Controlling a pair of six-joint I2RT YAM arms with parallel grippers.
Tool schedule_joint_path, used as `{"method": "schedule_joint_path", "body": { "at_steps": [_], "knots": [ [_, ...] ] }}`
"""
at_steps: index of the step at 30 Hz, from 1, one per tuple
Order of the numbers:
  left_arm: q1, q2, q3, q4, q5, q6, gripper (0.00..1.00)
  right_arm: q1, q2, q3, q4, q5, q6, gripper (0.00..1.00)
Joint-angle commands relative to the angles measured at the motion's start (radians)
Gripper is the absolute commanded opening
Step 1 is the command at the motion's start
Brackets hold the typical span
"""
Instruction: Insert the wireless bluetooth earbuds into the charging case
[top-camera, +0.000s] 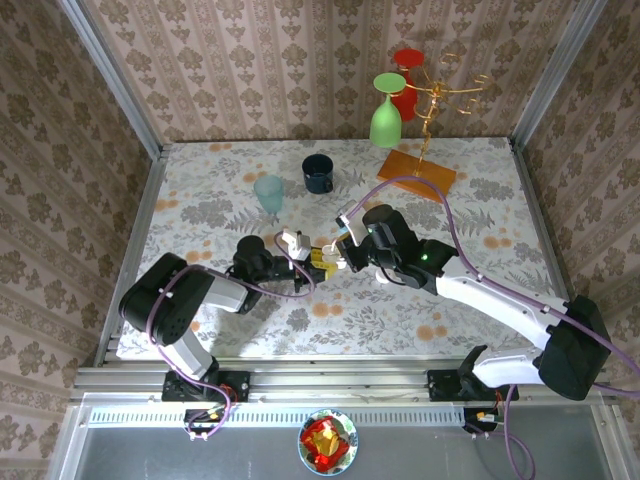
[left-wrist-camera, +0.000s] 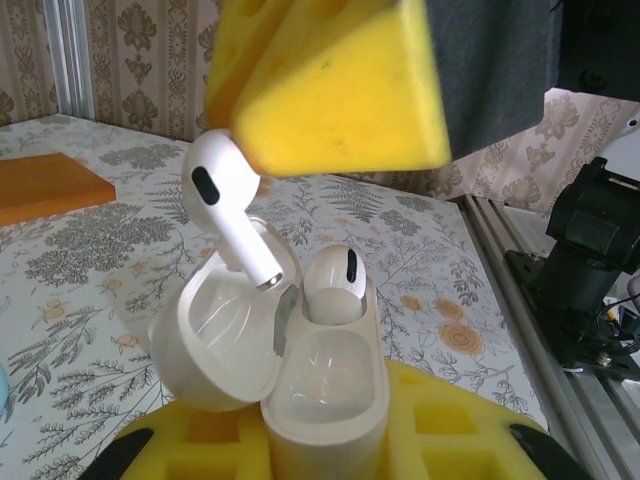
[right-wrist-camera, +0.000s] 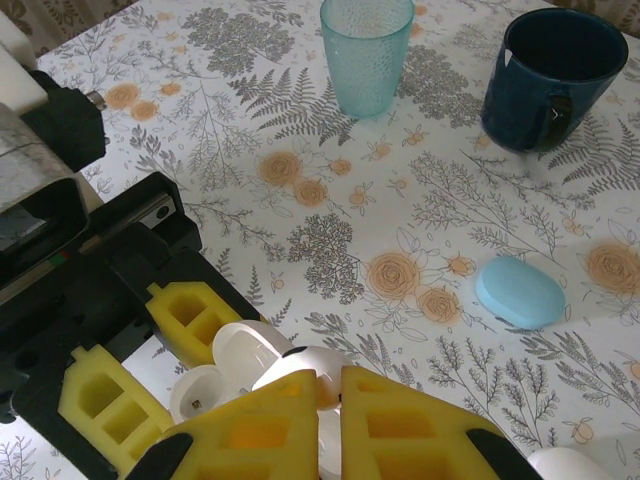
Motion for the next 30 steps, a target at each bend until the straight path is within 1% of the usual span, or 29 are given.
{"method": "schedule_joint_path", "body": {
  "at_steps": [1, 9, 12, 14, 15, 18, 19, 21, 23, 25, 26, 27, 28, 30],
  "knots": [
    [-0.008, 0.017, 0.035, 0.024, 0.025, -0.039, 0.01, 0.01, 0.008, 0.026, 0.003, -0.007, -0.019, 0.12],
    [-0.007, 0.046, 0.052, 0.024, 0.01, -0.045, 0.01, 0.02, 0.006, 0.029, -0.007, 0.017, -0.024, 0.13],
    [-0.003, 0.05, 0.048, 0.024, 0.004, -0.034, 0.01, 0.019, 0.011, 0.029, -0.005, 0.024, -0.003, 0.15],
    [0.011, 0.047, 0.033, 0.025, -0.009, -0.025, 0.01, 0.017, 0.004, 0.019, 0.017, 0.03, 0.032, 0.19],
    [0.022, 0.041, 0.025, 0.025, -0.018, -0.019, 0.01, 0.011, -0.008, 0.007, 0.039, 0.032, 0.055, 0.24],
    [0.059, -0.001, -0.012, 0.025, -0.051, 0.01, 0.0, -0.023, -0.047, -0.023, 0.107, 0.021, 0.132, 0.42],
    [0.078, -0.019, -0.024, 0.025, -0.067, 0.015, 0.0, -0.041, -0.061, -0.034, 0.133, 0.012, 0.16, 0.46],
    [0.123, -0.055, -0.048, 0.025, -0.091, 0.019, 0.0, -0.077, -0.08, -0.056, 0.181, 0.015, 0.22, 0.52],
    [0.175, -0.095, -0.073, 0.025, -0.123, 0.032, 0.0, -0.115, -0.083, -0.068, 0.2, 0.036, 0.262, 0.56],
    [0.221, -0.139, -0.096, 0.024, -0.153, 0.038, 0.01, -0.159, -0.053, -0.056, 0.18, 0.078, 0.288, 0.61],
    [0.237, -0.156, -0.106, 0.024, -0.168, 0.041, 0.01, -0.178, -0.03, -0.049, 0.177, 0.085, 0.295, 0.62],
    [0.251, -0.172, -0.116, 0.024, -0.183, 0.045, 0.01, -0.206, 0.004, -0.034, 0.164, 0.08, 0.316, 0.62],
    [0.262, -0.191, -0.123, 0.023, -0.196, 0.048, 0.01, -0.238, 0.049, -0.013, 0.155, 0.045, 0.333, 0.62],
    [0.275, -0.214, -0.136, 0.023, -0.207, 0.056, 0.01, -0.284, 0.147, 0.04, 0.133, 0.014, 0.383, 0.62]
  ]
}}
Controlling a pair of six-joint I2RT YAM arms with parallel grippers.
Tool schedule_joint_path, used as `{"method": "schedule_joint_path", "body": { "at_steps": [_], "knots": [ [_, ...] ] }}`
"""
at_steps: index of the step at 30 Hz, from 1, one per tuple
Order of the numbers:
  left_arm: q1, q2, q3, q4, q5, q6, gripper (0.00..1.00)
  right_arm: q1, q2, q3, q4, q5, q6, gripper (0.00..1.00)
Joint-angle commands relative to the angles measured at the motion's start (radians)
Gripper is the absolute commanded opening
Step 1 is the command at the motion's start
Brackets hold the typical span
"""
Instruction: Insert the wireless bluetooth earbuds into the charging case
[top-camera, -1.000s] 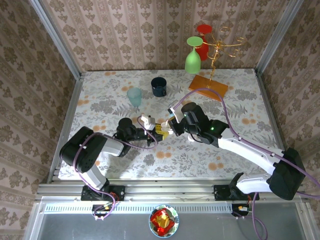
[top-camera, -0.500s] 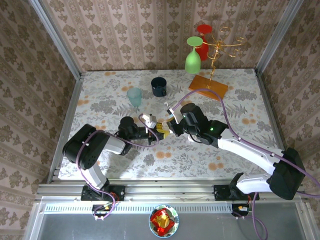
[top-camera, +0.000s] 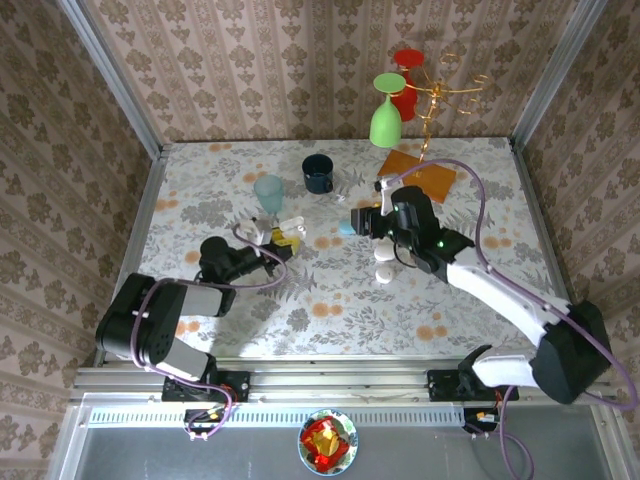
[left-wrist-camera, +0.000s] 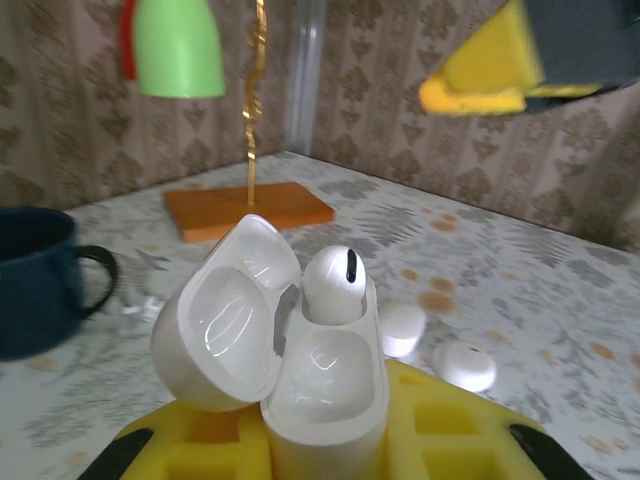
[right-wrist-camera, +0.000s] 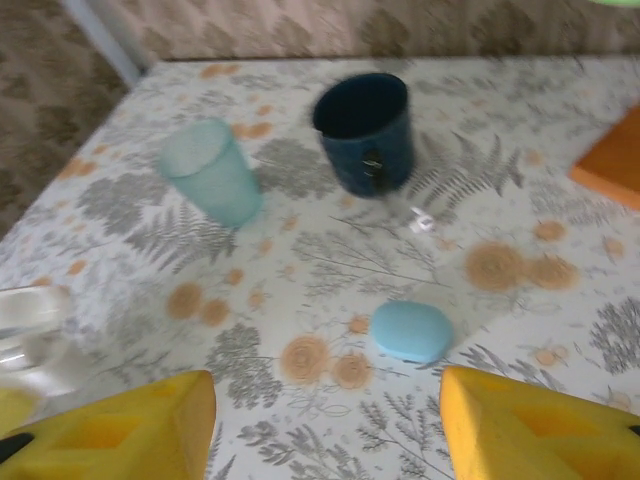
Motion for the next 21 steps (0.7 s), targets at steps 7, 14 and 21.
{"method": "schedule_joint_path", "body": {
  "at_steps": [7, 14, 21],
  "knots": [
    [0.02, -0.066, -0.056, 0.02, -0.058, 0.05, 0.01, -0.131, 0.498, 0.297, -0.019, -0.113, 0.296, 0.59],
    [0.021, -0.047, -0.06, 0.021, -0.034, 0.054, 0.02, -0.153, 0.778, 0.518, 0.01, -0.185, 0.399, 0.57],
    [0.021, -0.043, -0.065, 0.022, -0.022, 0.055, 0.02, -0.162, 0.921, 0.631, 0.037, -0.211, 0.489, 0.48]
  ]
}}
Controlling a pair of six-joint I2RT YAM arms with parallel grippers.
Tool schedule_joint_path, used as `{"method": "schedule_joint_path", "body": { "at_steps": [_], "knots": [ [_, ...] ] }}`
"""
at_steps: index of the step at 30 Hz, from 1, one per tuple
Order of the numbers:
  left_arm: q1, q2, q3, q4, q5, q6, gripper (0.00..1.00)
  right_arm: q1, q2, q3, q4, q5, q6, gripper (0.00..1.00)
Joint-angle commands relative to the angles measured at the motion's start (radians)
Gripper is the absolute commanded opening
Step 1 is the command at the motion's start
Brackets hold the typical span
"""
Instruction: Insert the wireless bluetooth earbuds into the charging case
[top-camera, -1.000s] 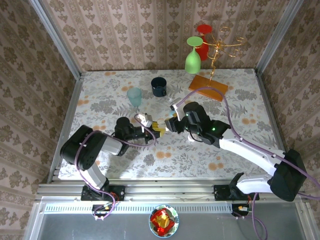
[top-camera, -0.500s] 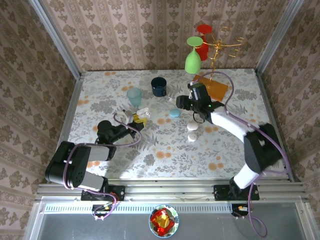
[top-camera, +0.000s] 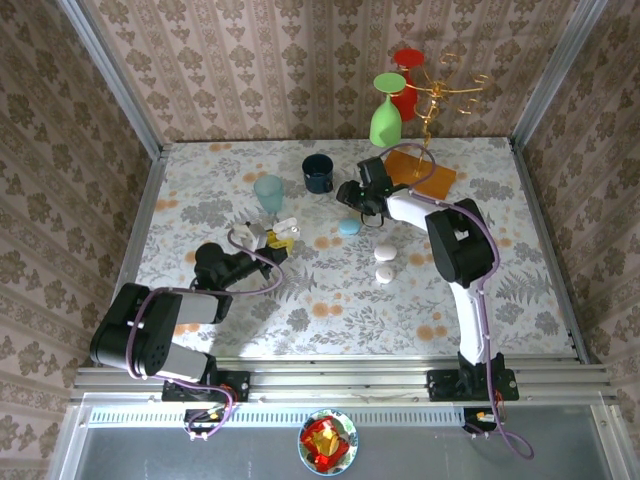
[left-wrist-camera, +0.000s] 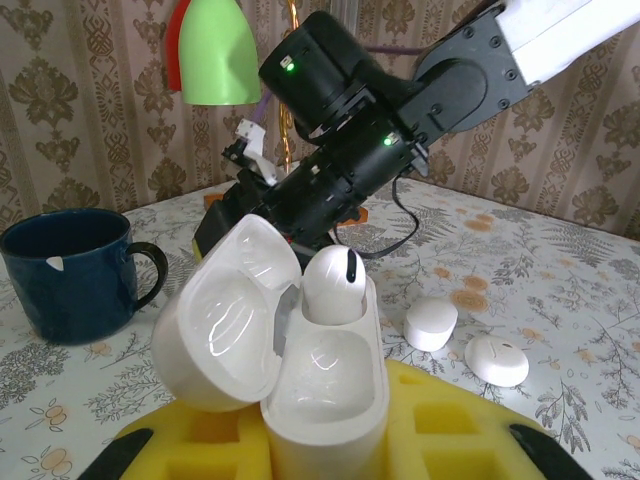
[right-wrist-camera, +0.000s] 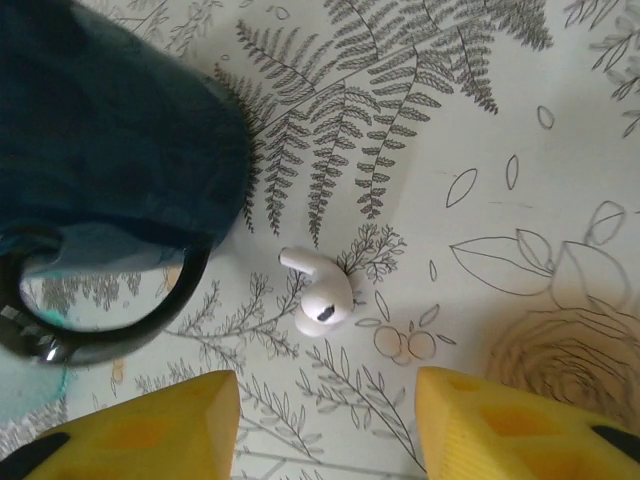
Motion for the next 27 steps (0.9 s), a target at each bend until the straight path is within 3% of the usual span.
{"method": "schedule_joint_path", "body": {
  "at_steps": [1, 8, 27],
  "knots": [
    [0.01, 0.006, -0.014, 0.023, 0.025, 0.019, 0.02, -0.008, 0.051, 0.064, 0.017, -0.036, 0.067, 0.46],
    [0.011, 0.008, -0.016, 0.023, 0.027, 0.023, 0.02, -0.015, 0.112, 0.125, -0.003, -0.102, 0.091, 0.41],
    [0.014, 0.025, -0.005, 0.023, 0.043, 0.023, 0.02, -0.02, 0.199, 0.222, -0.097, -0.115, 0.079, 0.33]
  ]
}}
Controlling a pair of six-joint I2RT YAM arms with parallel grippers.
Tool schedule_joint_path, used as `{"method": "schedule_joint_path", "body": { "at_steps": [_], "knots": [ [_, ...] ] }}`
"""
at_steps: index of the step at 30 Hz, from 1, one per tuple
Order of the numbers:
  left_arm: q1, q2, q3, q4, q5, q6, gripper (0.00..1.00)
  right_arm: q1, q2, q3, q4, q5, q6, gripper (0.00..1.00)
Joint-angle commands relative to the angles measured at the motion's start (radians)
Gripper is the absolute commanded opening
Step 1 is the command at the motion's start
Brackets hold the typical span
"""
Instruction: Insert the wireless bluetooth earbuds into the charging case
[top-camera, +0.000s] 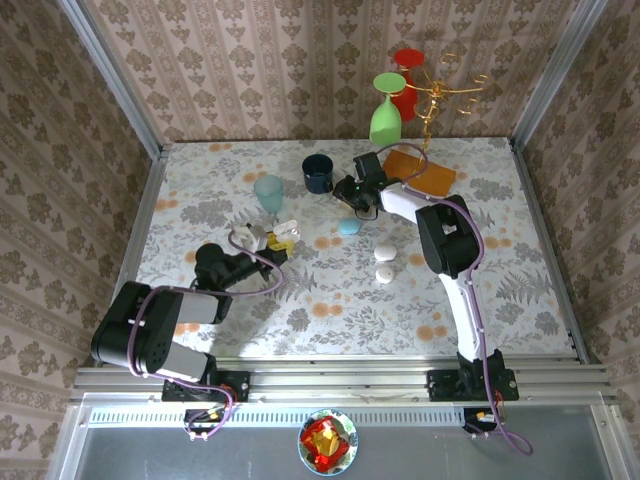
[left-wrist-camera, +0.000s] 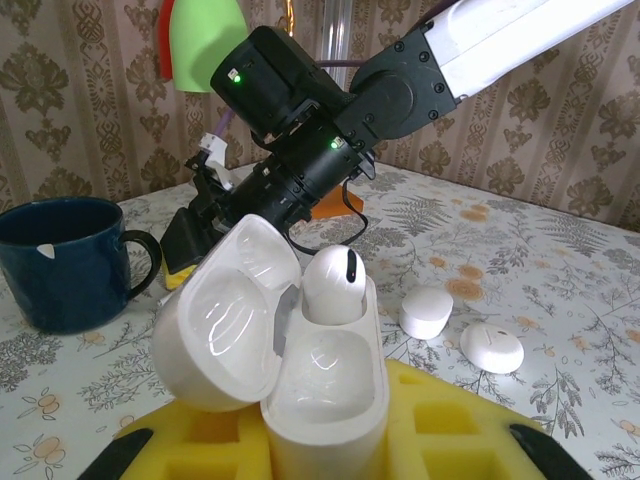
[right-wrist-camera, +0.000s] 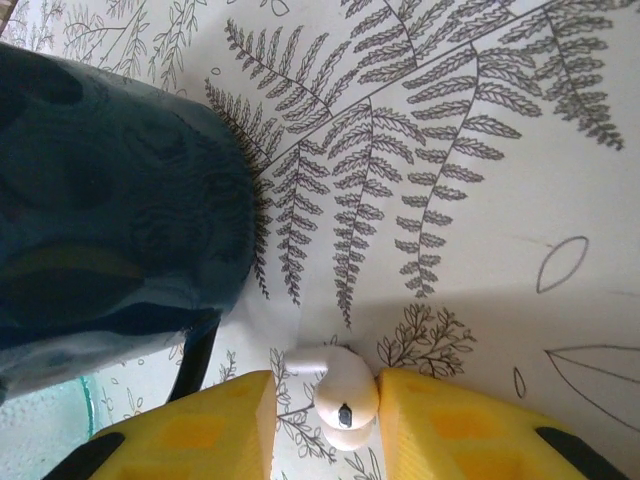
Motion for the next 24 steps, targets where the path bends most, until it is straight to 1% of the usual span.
{"method": "schedule_joint_path", "body": {
  "at_steps": [1, 6, 16, 24],
  "knots": [
    [0.007, 0.009, 0.002, 0.023, 0.026, 0.013, 0.02, -0.004, 0.047, 0.026, -0.04, -0.015, 0.005, 0.33],
    [0.006, 0.008, 0.001, 0.022, 0.029, 0.012, 0.02, -0.005, 0.063, 0.043, -0.061, -0.002, 0.001, 0.32],
    [0.006, 0.009, -0.003, 0.023, 0.026, 0.017, 0.02, -0.003, 0.073, 0.053, -0.106, 0.009, -0.025, 0.21],
    [0.009, 0.018, -0.006, 0.023, 0.023, 0.023, 0.02, 0.004, 0.038, 0.032, -0.108, 0.009, -0.082, 0.18]
  ]
}}
